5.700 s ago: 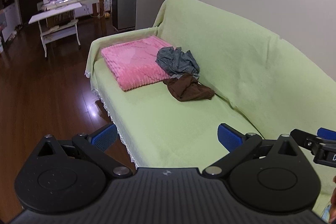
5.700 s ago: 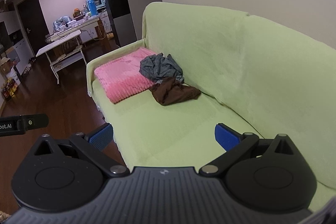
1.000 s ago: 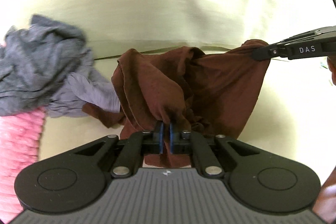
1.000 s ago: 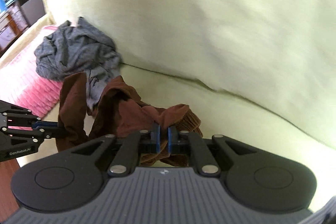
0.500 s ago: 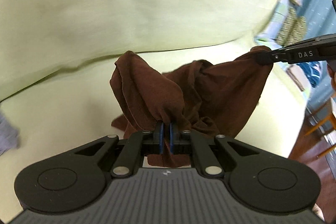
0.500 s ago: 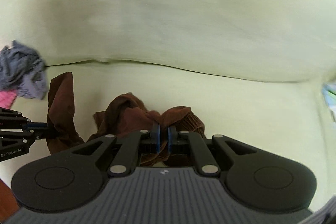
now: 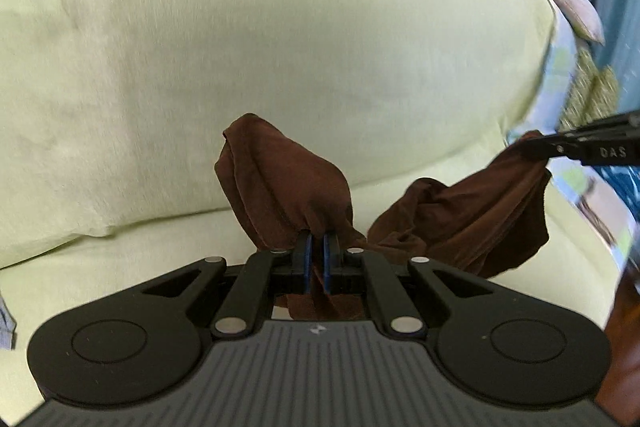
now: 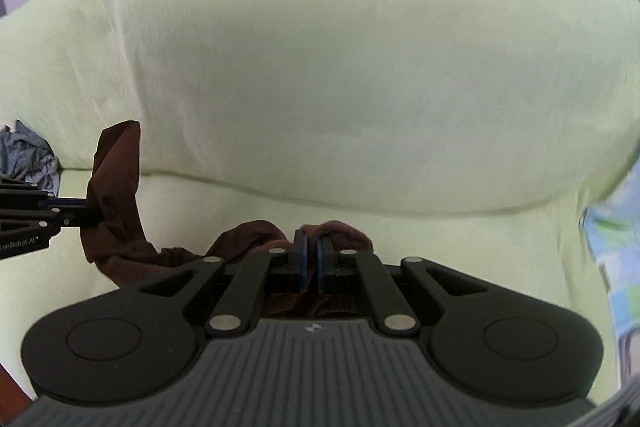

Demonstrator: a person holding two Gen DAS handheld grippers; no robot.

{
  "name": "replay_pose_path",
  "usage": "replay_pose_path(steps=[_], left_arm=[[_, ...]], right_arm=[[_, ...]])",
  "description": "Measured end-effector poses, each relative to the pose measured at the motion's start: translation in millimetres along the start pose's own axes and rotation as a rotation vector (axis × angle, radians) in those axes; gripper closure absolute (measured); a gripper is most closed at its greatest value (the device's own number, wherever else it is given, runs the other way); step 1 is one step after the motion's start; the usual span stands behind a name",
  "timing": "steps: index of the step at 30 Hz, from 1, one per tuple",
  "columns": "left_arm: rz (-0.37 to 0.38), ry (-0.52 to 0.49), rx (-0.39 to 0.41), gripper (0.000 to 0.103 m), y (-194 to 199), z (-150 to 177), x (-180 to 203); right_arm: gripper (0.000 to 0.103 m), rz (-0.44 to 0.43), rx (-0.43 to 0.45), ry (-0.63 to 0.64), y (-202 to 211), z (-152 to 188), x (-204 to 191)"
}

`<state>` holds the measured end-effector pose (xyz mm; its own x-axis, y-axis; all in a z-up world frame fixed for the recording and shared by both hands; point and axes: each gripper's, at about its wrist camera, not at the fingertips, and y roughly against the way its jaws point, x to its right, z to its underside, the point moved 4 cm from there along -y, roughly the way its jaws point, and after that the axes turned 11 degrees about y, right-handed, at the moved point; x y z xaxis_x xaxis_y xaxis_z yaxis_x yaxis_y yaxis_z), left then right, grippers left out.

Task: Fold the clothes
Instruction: 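Lift the brown shorts with both grippers and carry them onto open sofa seat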

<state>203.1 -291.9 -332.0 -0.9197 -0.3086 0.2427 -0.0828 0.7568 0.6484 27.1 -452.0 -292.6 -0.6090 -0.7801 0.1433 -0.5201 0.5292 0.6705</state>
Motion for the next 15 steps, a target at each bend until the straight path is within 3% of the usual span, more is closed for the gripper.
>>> replay_pose_path(steps=[3,5,10,15], left_arm=[[-0.019,0.017,0.006,0.101,1.5,20.4,18.4],[-0.009,0.008,-0.015,0.101,-1.3,51.3,25.4],[0.028,-0.017,-0.076,0.101,-10.0,143.7,40.5],[0.054,-0.028,-0.087,0.101,-18.6,219.9,45.2]], right_arm=[[0.100,-0.017,0.033,0.015,9.6,18.7,17.9],[0.100,-0.028,0.022,-0.002,7.0,41.9,21.2],[0.101,-0.032,-0.046,-0.072,-2.3,138.1,16.9],[0.101,-0.027,-0.089,-0.081,-15.6,228.8,2.1]])
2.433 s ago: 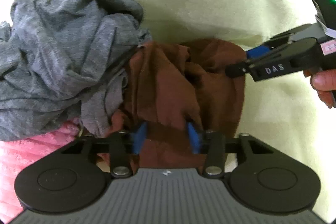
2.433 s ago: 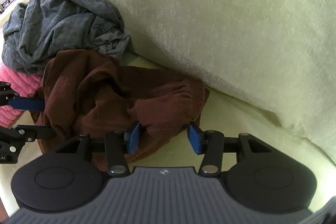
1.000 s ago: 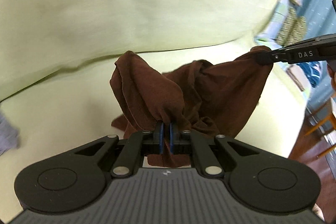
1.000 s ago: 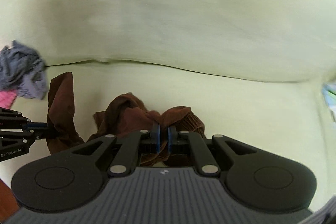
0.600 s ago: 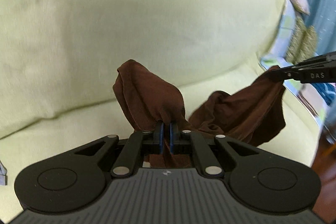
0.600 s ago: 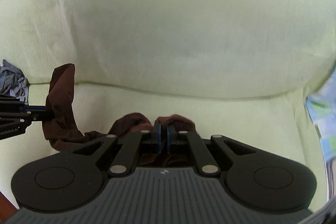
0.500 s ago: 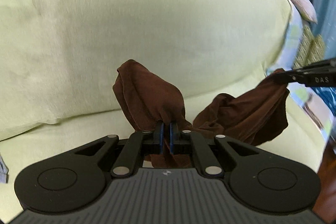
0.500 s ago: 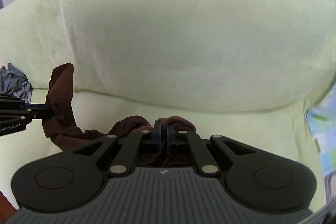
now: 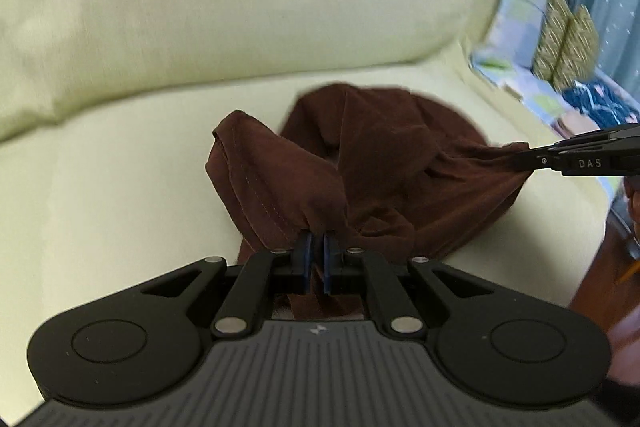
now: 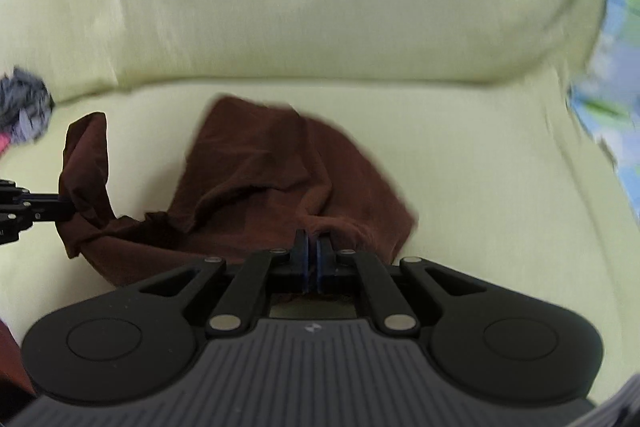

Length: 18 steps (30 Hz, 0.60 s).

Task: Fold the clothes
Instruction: 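Lift the brown shorts with both grippers and carry them onto open sofa seat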

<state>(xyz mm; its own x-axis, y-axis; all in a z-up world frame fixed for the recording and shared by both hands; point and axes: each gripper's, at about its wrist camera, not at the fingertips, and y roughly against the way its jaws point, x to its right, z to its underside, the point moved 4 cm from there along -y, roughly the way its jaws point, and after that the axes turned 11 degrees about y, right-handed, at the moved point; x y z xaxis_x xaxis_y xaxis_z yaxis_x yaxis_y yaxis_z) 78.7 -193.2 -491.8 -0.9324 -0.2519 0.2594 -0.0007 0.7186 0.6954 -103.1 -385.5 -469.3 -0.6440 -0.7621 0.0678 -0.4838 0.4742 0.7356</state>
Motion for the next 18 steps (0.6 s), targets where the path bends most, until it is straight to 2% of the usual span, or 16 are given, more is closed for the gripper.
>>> replay_pose_path(steps=[3,5,14,16,18], left_arm=[[-0.006,-0.001,0.020,0.101,1.9,31.2,-1.2],[-0.011,0.002,0.027,0.101,3.9,39.3,-1.3],[-0.063,-0.006,0.040,0.101,43.1,61.7,8.3],[-0.082,-0.002,0.030,0.100,53.3,64.9,15.9],[-0.106,0.001,0.022,0.099,62.3,66.4,21.8]], right_arm=[[0.101,-0.012,-0.001,0.010,-2.5,27.4,-5.1],[0.101,-0.020,0.014,0.024,-1.8,41.6,-12.0],[0.101,-0.020,0.044,0.015,11.4,42.0,-21.8],[0.100,-0.027,0.025,0.026,13.1,44.5,-14.2],[0.091,-0.029,0.015,0.018,9.4,44.8,-7.8]])
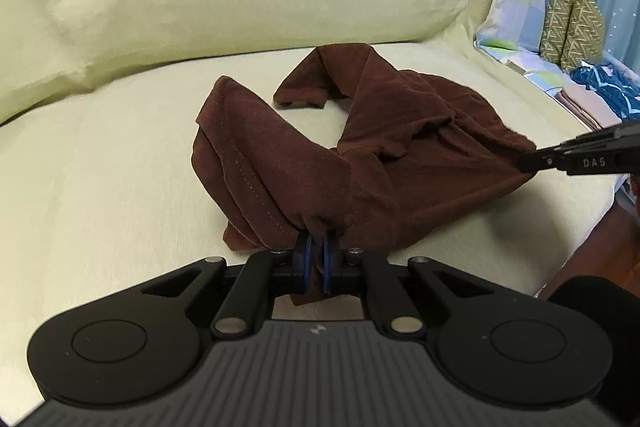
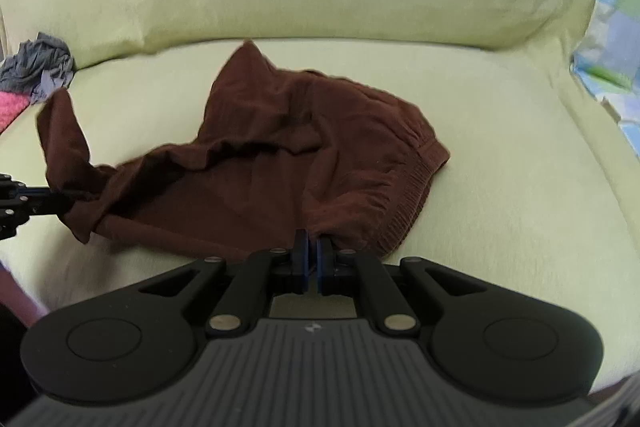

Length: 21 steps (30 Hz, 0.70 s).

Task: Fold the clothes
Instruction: 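Lift the brown shorts with both grippers and carry them onto open sofa seat, then lower the shorts onto the seat and open both grippers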

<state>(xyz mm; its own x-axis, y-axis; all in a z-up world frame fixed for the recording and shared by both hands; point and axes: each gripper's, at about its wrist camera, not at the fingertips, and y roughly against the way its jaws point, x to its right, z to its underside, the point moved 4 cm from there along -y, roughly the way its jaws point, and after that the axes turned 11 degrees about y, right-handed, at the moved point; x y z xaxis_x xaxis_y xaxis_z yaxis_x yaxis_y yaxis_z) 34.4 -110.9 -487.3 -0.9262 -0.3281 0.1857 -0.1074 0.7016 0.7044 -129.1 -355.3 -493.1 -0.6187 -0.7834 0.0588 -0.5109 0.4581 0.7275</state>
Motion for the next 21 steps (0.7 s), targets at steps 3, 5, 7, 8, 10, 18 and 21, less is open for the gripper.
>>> replay_pose_path(steps=[3,5,7,8,10,18,21], left_arm=[[-0.030,-0.012,-0.007,0.096,16.5,-0.6,6.1],[-0.038,-0.022,0.005,0.090,31.1,-3.1,9.6],[-0.037,-0.026,0.016,0.079,41.9,-5.3,9.1],[-0.033,-0.026,0.020,0.079,45.5,-6.2,8.5],[-0.017,-0.028,0.024,0.079,48.8,-10.9,6.5],[0.021,-0.126,0.034,0.059,14.6,-50.1,27.3],[0.060,-0.207,0.018,0.054,-18.2,-62.0,51.9]], right_arm=[[0.073,-0.004,0.039,-0.017,15.5,3.4,5.8],[0.073,0.001,0.070,-0.026,26.5,2.5,10.8],[0.073,0.006,0.082,-0.028,31.9,1.7,13.2],[0.073,0.012,0.087,-0.027,34.7,0.9,14.7],[0.073,0.031,0.092,-0.027,41.4,-1.2,18.6],[0.067,0.090,0.118,-0.006,69.2,-3.3,34.3],[0.065,0.093,0.108,-0.020,57.5,-6.6,46.3]])
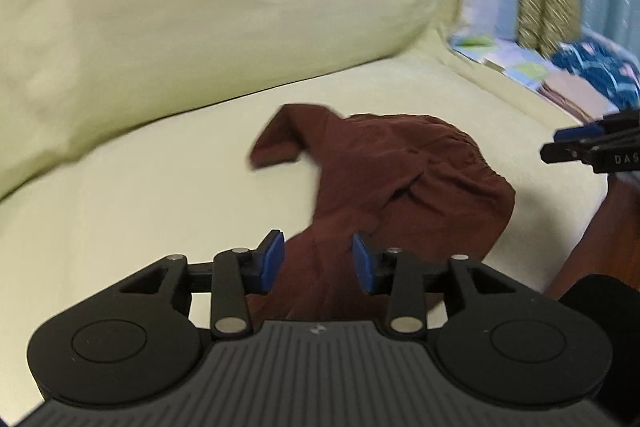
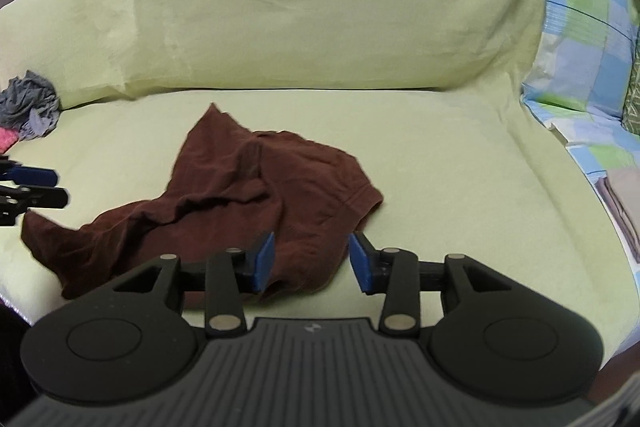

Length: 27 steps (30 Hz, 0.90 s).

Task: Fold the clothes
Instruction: 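Lower the shorts onto the seat and open both grippers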

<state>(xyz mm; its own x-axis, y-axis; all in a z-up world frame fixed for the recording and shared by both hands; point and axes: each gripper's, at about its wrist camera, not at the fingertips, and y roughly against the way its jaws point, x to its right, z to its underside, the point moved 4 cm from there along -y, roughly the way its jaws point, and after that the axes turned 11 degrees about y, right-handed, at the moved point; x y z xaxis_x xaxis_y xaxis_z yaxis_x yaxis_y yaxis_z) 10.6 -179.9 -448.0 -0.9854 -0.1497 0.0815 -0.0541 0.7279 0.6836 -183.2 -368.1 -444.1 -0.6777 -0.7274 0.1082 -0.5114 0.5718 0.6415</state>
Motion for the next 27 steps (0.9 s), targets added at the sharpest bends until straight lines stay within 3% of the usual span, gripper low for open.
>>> replay_pose_path(steps=[4,10,11,12,13,16,20,27], left_arm=[[0.037,-0.093,0.001,0.044,-40.6,-9.7,26.4],[0.025,-0.199,0.004,0.045,-95.2,-12.1,53.7],[0.028,-0.210,0.003,0.048,-102.6,-12.7,55.8],[0.024,-0.215,0.005,0.066,-107.7,-13.6,56.7],[0.015,-0.208,0.011,0.093,-110.8,-15.9,55.1],[-0.009,-0.132,0.047,0.099,-108.2,-26.6,37.6],[-0.107,-0.051,0.095,0.100,-89.1,-37.9,-1.4],[-0.283,0.070,0.033,0.101,-53.5,-20.8,-84.5]], right_arm=[[0.062,-0.005,-0.024,-0.018,-21.7,-1.5,13.6],[0.057,-0.008,-0.046,-0.066,-50.8,-2.4,34.9],[0.057,-0.007,-0.048,-0.070,-53.8,-2.3,37.1],[0.057,-0.005,-0.050,-0.077,-57.4,-2.1,39.9],[0.056,-0.002,-0.050,-0.088,-61.7,-1.8,43.6],[0.056,-0.001,-0.047,-0.111,-68.4,-2.0,49.4],[0.056,-0.004,-0.044,-0.129,-78.8,-4.5,52.7],[0.055,-0.021,-0.021,-0.118,-82.0,-15.5,36.7]])
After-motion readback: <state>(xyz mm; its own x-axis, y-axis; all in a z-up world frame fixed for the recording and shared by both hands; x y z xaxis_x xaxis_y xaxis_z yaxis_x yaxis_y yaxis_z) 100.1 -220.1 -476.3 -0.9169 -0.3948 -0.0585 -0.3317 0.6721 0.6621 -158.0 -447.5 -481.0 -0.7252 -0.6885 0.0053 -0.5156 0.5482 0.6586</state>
